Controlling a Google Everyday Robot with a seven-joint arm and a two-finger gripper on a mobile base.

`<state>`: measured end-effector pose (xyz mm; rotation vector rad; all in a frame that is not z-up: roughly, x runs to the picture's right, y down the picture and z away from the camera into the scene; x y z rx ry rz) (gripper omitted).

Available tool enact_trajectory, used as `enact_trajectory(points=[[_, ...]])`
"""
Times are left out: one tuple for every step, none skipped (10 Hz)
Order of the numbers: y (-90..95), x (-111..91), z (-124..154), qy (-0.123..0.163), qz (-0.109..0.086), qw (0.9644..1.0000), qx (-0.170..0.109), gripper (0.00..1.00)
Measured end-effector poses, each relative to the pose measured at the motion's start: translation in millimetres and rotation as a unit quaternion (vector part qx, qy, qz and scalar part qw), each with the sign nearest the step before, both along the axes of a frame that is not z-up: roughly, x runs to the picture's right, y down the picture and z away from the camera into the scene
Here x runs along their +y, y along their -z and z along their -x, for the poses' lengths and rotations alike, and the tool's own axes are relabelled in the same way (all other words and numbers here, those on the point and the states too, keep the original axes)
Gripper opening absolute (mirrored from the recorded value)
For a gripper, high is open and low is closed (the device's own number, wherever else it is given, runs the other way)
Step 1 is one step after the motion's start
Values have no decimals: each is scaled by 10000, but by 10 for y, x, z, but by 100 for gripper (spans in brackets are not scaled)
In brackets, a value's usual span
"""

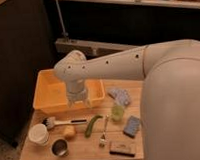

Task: Place apple in plastic cup

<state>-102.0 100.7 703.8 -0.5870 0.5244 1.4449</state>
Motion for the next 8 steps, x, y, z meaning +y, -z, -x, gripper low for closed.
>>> enact_trajectory(points=[[0, 0, 0, 0, 0, 10000, 0, 65], [0, 0, 0, 0, 0, 10000, 0, 65], [0, 0, 0, 0, 0, 10000, 0, 65], [0, 0, 0, 0, 0, 10000, 0, 65], [0, 0, 0, 0, 0, 10000, 0, 65], [-2, 0, 5, -4, 17, 10000, -2, 65], [-8, 10, 16, -17, 54, 10000, -13, 65], [-21, 65, 38, -12, 94, 9999, -41, 65]])
